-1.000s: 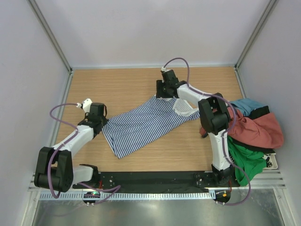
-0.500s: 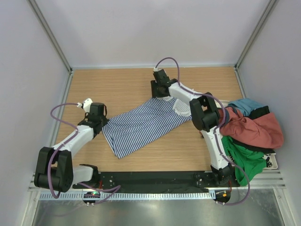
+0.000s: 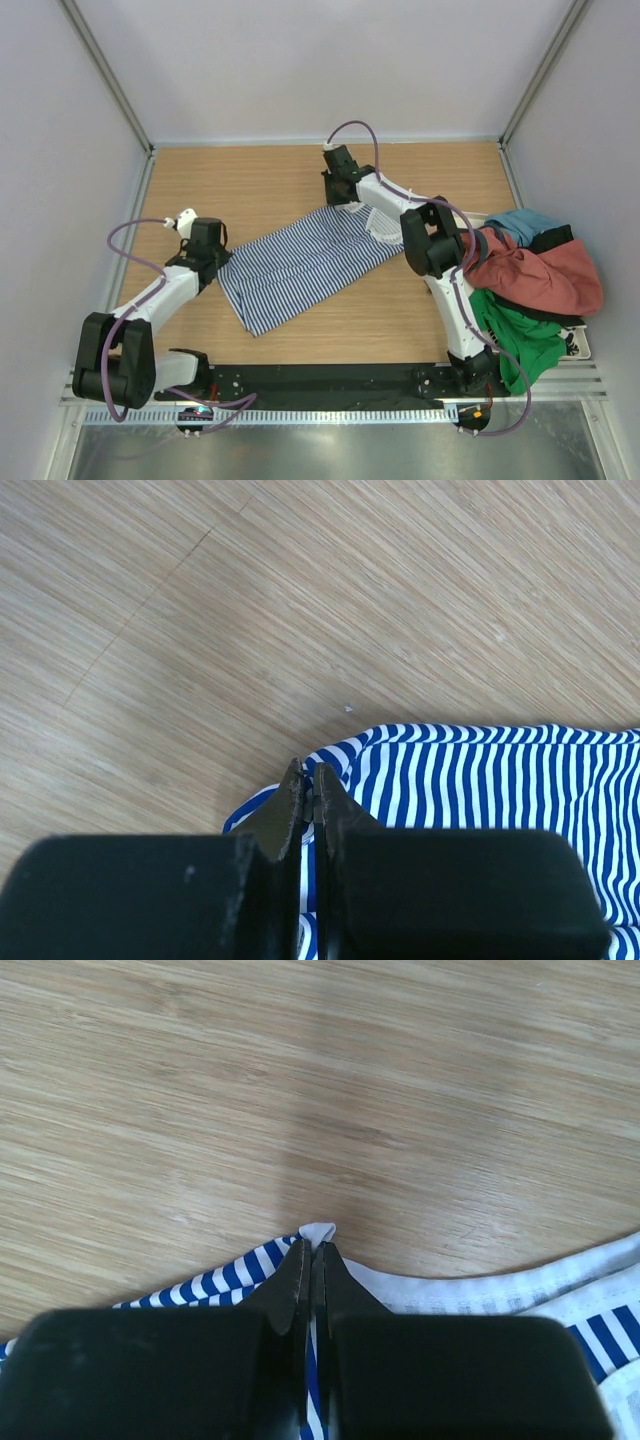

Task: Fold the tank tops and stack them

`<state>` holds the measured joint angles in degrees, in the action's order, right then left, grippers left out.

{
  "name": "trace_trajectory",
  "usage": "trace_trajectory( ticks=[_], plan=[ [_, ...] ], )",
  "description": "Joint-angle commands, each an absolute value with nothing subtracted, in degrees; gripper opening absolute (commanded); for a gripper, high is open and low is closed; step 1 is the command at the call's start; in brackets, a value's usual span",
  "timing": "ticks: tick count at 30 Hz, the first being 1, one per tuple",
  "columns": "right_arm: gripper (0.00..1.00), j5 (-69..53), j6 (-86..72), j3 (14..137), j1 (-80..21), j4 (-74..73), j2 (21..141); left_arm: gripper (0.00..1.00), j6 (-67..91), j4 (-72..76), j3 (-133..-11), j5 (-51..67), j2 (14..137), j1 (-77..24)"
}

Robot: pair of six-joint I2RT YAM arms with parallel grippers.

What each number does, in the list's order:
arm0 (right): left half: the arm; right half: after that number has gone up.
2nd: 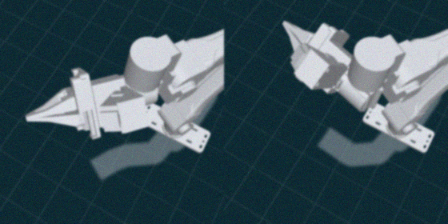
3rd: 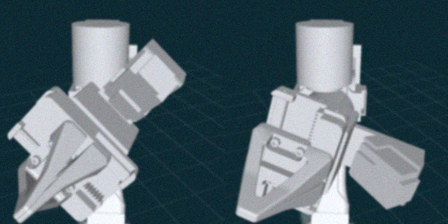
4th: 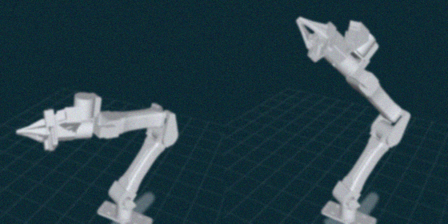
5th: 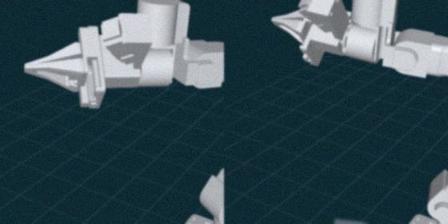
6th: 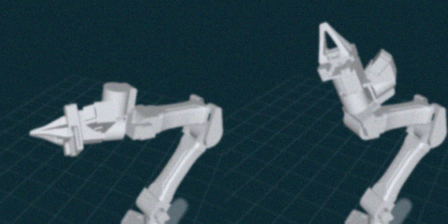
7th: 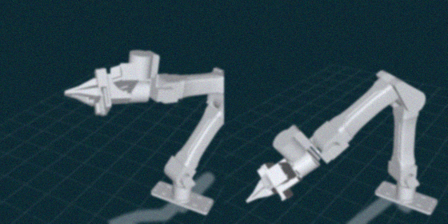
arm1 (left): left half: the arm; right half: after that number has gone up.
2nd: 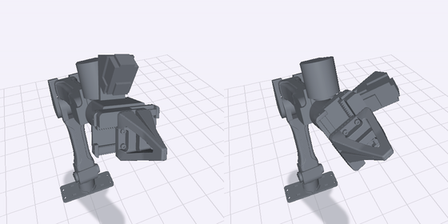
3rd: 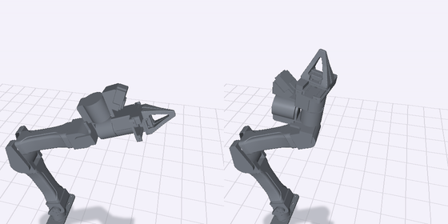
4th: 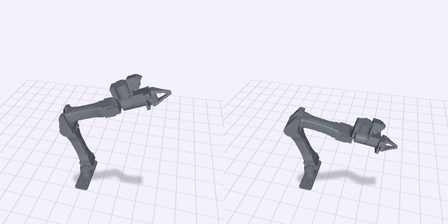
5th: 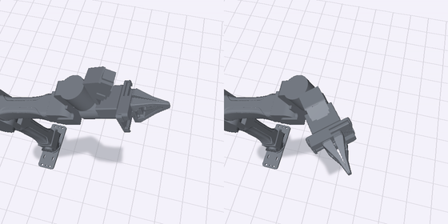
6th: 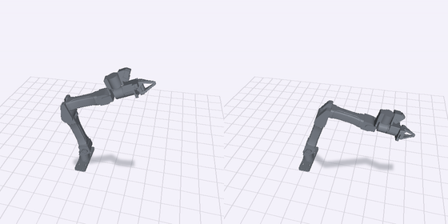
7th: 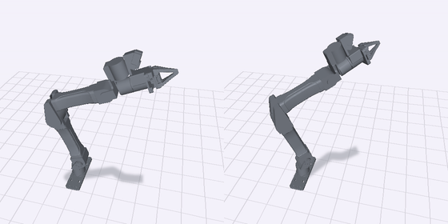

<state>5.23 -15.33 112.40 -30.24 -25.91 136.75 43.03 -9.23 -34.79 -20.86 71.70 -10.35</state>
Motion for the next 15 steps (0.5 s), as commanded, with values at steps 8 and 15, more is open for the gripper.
trace_trajectory(
  ticks=[8, 15],
  plan=[
    [0.01, 5.7, -17.8, 110.0, -27.2, -22.6, 119.8, 0.00, 48.1, -12.2, -43.7, -20.7, 72.0, -10.3],
    [0.01, 6.4, -16.5, 108.1, -25.0, -22.8, 109.8, 0.00, 46.2, -23.7, -63.2, -20.4, 71.4, -10.3]
  ],
)
